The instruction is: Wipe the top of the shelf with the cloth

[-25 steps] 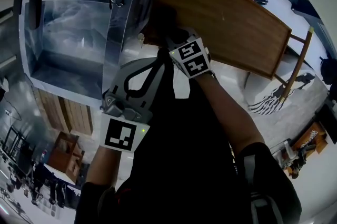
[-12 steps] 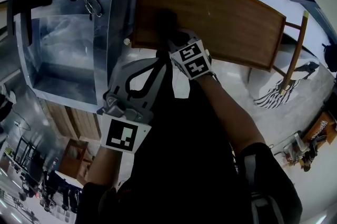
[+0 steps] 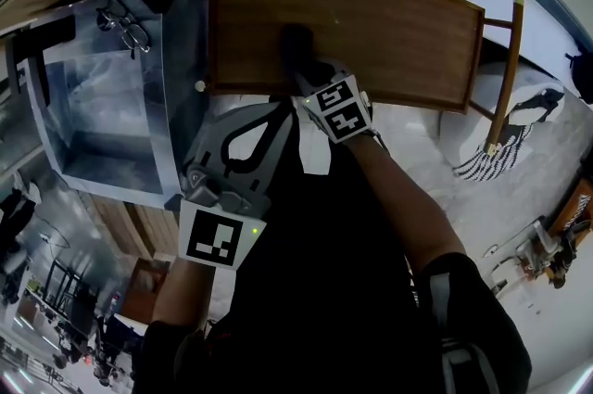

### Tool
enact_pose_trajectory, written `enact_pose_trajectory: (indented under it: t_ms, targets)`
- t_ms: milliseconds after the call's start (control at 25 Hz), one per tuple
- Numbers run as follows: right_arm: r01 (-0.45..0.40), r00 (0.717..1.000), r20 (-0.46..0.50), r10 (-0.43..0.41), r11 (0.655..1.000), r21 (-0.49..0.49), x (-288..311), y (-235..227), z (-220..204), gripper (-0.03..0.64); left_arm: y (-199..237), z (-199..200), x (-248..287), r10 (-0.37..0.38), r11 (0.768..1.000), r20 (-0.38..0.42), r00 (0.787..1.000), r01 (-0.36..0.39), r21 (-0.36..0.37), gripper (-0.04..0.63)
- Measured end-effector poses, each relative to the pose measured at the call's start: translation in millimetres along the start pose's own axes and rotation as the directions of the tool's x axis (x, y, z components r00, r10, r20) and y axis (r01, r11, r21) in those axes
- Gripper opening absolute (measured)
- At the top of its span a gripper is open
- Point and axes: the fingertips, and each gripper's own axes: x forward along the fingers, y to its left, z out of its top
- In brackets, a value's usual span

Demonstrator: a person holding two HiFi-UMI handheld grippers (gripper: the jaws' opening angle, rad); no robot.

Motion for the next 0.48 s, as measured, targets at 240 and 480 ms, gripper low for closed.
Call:
enact_pose_trajectory:
  t_ms: [240,480]
  targets:
    - [0.038,0.999,0.001,-0.038,0.999,0.036,-23,-29,-20,0.083,-21,15,26,-0.047,0.998,0.001,0.999,0.047,0.03,0.026]
    - [0.073,0.997,0.005,-0.073,0.995,0.074,-48,-60,-40,0.083,-44,30,55,-0.094,0.994,0.004,0.996,0.094,0.052,0.026]
